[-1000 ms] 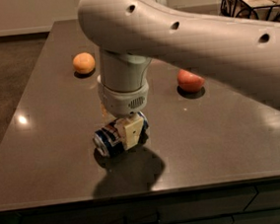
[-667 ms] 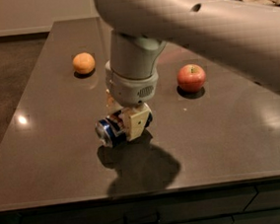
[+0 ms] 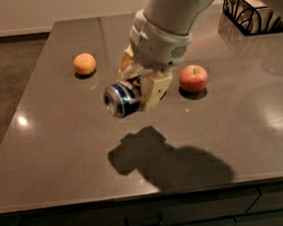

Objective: Pick pepsi can

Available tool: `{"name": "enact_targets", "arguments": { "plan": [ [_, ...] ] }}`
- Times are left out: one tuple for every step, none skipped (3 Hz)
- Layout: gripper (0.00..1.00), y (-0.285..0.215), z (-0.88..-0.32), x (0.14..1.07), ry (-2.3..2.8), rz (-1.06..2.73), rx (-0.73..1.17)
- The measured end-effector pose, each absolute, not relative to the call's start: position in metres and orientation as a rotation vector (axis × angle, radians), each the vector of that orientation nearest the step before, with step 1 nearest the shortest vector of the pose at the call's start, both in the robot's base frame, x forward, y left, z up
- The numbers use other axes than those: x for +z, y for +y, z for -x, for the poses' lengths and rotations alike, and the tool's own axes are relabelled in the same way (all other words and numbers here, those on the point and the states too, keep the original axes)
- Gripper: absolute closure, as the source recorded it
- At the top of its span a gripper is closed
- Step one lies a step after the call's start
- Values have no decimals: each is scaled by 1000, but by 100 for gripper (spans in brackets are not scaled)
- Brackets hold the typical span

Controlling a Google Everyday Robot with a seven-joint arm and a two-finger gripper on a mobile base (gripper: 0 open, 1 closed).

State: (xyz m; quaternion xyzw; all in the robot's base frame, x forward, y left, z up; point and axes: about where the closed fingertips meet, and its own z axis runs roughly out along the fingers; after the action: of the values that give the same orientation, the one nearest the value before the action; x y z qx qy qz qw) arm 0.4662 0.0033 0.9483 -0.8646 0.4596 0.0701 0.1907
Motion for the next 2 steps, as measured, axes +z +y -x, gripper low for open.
{"name": "enact_targets", "arguments": {
  "plan": [
    [100, -11, -475, 980, 1246, 2377, 203],
    [100, -18, -485, 994, 1261, 2309, 237]
  ]
}}
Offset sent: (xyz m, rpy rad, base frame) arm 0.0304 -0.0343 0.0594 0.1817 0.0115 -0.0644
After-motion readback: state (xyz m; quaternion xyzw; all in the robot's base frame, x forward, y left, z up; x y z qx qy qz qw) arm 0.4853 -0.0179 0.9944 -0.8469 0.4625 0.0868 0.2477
